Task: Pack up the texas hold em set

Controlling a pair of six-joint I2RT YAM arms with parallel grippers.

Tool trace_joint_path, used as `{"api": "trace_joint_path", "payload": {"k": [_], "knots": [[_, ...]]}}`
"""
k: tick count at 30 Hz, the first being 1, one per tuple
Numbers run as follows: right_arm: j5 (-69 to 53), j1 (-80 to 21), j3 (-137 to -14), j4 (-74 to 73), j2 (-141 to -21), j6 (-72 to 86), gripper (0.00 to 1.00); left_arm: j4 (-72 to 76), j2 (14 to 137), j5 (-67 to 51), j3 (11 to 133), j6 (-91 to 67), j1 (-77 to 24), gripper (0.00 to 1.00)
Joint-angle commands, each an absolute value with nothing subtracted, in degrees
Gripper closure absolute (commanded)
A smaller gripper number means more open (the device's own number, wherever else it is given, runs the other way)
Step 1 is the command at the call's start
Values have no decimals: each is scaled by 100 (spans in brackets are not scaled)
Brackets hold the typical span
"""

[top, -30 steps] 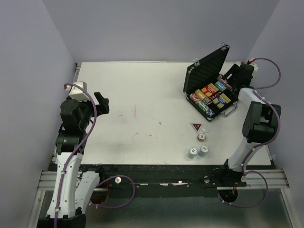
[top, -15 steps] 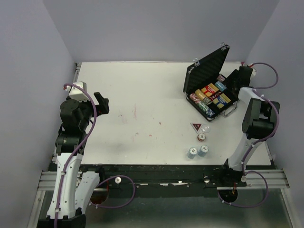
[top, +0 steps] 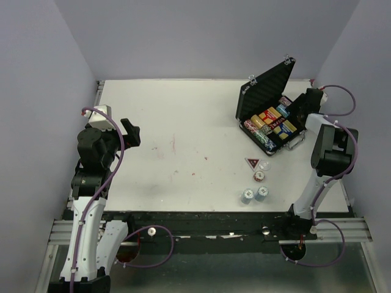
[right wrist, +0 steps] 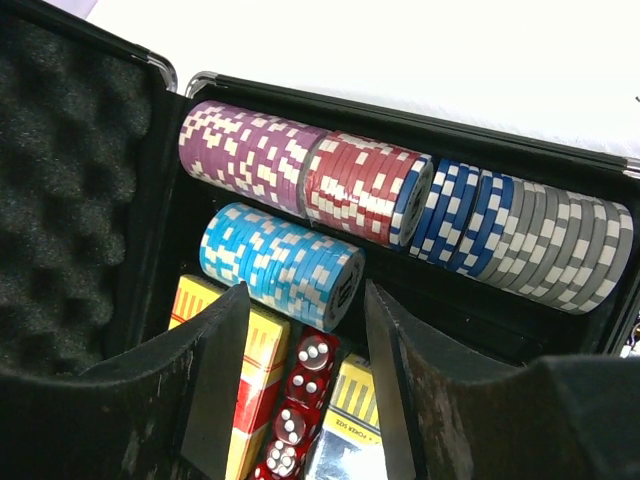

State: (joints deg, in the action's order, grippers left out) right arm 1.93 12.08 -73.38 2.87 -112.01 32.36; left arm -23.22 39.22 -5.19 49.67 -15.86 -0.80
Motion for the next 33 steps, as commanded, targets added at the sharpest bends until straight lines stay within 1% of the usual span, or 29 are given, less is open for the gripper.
{"api": "trace_joint_path", "payload": {"k": [1, 4, 14, 23, 33], "knots": [[44, 1266, -7312, 439, -11417, 3340, 43, -2241, 3876, -580, 4887, -1529, -53, 1], [-193, 1257, -7339, 527, -11478, 3384, 45, -2232, 3876, -580, 4887, -1521, -53, 1], [-527, 1266, -7374, 773, -11689, 3647, 46, -2233, 3876, -580, 4887, -1521, -53, 1], [-799, 1266, -7453, 1028, -11865, 3858, 50, -2232, 3911, -589, 4878, -1521, -44, 1], [-1134, 1248, -7629, 1318, -12146, 4236, 49, -2232, 3937, -589, 4878, -1521, -53, 1]]}}
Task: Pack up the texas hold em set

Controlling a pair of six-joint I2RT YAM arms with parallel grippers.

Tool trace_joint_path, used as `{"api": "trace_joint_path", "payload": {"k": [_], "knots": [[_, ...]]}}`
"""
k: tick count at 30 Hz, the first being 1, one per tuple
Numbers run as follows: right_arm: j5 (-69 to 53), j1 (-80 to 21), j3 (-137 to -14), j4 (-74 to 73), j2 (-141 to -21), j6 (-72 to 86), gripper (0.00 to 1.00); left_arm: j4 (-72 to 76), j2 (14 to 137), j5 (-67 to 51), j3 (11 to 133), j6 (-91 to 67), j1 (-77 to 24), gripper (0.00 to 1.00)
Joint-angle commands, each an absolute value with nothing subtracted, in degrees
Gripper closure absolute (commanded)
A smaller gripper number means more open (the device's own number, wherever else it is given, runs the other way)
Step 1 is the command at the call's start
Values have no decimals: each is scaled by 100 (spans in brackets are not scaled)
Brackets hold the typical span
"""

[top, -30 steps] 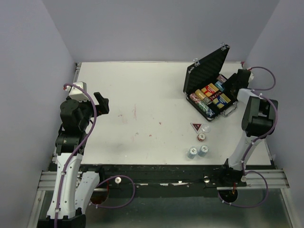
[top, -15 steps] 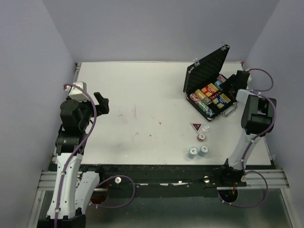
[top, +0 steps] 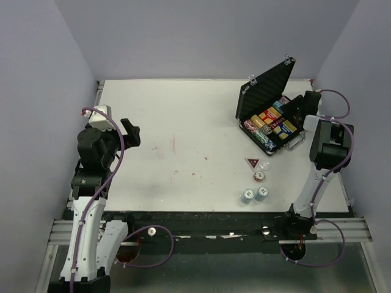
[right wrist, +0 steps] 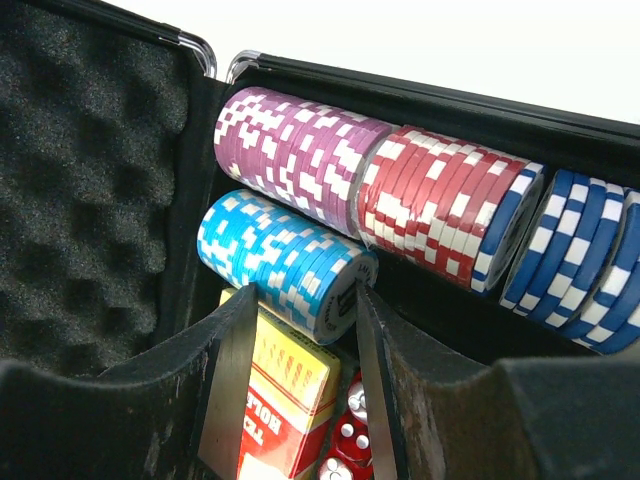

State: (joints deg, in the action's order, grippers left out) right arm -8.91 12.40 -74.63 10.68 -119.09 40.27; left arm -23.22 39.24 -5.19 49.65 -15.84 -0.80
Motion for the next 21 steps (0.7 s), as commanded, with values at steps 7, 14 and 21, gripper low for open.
{"api": "trace_joint_path", "payload": {"k": [7, 14, 21], "knots": [[-1055, 1231, -7594, 1336, -12147, 4140, 47, -2232, 3964, -598, 4887, -1521, -53, 1], [-1028, 1230, -7383, 1327, -11822, 3658, 33, -2215, 3981, -606, 4878, -1521, -53, 1], [-405, 1231, -6847, 1240, -10988, 2989, 17, -2206, 3973, -633, 4878, -1529, -53, 1]]}}
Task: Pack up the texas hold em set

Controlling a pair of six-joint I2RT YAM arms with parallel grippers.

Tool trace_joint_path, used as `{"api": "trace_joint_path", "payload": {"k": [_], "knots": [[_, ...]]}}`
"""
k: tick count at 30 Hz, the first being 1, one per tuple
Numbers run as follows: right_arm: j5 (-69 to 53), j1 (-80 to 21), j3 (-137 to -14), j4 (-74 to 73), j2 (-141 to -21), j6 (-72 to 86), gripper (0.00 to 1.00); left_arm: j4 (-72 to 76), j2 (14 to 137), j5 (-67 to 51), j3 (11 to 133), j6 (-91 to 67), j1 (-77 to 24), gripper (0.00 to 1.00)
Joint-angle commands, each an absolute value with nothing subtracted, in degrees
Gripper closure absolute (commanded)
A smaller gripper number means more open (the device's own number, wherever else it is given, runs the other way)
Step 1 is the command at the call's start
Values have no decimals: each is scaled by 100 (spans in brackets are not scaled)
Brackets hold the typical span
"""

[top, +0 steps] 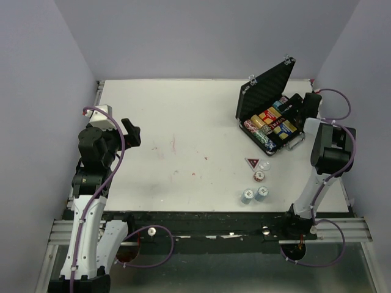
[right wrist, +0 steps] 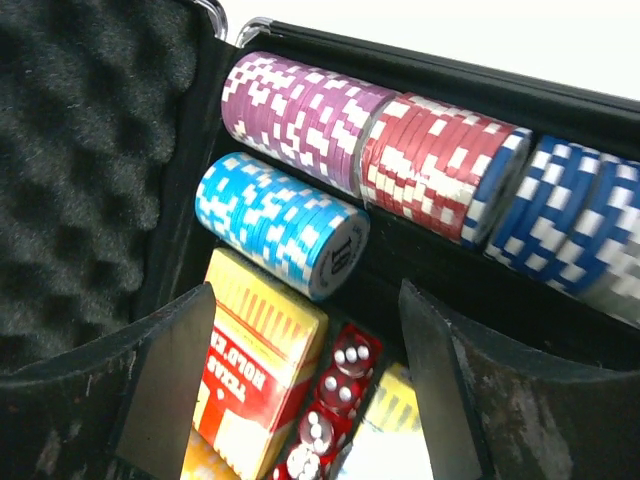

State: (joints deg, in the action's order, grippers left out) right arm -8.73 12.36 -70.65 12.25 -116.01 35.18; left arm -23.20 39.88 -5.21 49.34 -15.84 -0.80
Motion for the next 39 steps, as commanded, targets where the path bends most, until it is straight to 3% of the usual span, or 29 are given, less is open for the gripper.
{"api": "trace_joint_path", "payload": {"k": [1, 7, 11, 16, 25, 30, 39], "knots": [[-317, 1230, -6786, 1178, -10865, 2910, 17, -2206, 3981, -642, 4878, -1529, -53, 1], [-70, 1222, -6329, 819, -9863, 2689, 17, -2197, 3955, -642, 4869, -1547, -53, 1], [-1176, 1003, -6127, -313, -8950, 2839, 21, -2206, 3990, -615, 4860, -1556, -53, 1], [-493, -261, -5643, -1509, -7868, 2610, 20, -2224, 3982, -624, 4869, -1564, -53, 1], [-106, -1186, -5898, -4041, -6962, 2697, 23, -2215, 3911, -642, 4860, -1573, -53, 1], [174, -1800, -5670, -5262, -6522, 3435, 30, -2206, 3955, -606, 4852, -1582, -53, 1], [1221, -2293, -5142, -6415, -6134, 4034, 35, -2206, 4017, -650, 4852, -1600, -53, 1]]}}
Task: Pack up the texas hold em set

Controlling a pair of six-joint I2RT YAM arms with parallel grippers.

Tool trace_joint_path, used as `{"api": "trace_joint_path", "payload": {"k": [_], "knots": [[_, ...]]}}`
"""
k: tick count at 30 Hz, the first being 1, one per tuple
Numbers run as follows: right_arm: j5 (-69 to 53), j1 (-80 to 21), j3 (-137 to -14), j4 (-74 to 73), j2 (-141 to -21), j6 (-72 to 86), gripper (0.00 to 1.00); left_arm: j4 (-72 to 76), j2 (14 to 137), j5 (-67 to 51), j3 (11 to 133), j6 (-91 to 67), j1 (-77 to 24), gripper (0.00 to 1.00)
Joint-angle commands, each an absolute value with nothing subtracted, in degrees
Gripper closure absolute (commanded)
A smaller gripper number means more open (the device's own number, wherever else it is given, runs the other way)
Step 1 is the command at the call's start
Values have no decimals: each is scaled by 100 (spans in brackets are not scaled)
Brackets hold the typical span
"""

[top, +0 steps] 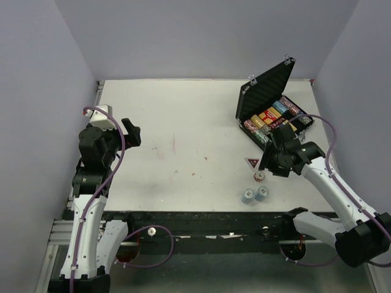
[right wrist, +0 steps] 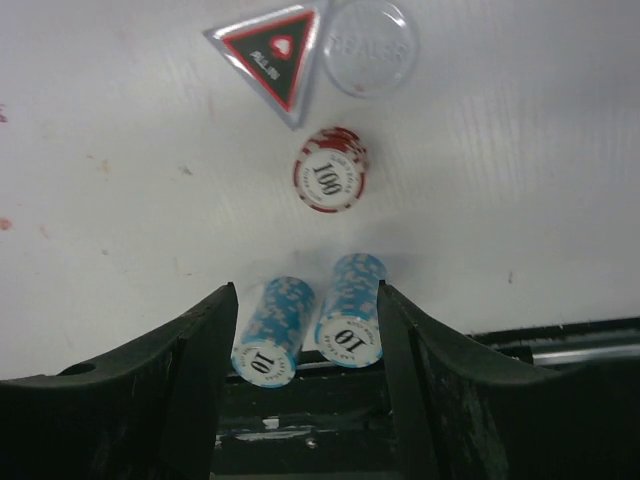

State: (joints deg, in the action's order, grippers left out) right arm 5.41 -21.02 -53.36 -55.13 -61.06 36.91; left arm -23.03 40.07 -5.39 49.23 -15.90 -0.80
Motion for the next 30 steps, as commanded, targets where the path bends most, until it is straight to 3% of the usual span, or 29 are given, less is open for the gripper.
{"api": "trace_joint_path", "payload": {"k": [1, 25, 30], "knots": [[1256, -2407, -5089, -6468, -6143, 4095, 35, -2206, 4025, -650, 4852, -1600, -53, 1], [808, -2988, -4228, -5871, -6091, 4535, 36, -2206, 4192, -668, 4869, -1600, -53, 1], [843, -3146, -4113, -5792, -6143, 4711, 44, -2206, 4166, -677, 4869, -1608, -53, 1]]}}
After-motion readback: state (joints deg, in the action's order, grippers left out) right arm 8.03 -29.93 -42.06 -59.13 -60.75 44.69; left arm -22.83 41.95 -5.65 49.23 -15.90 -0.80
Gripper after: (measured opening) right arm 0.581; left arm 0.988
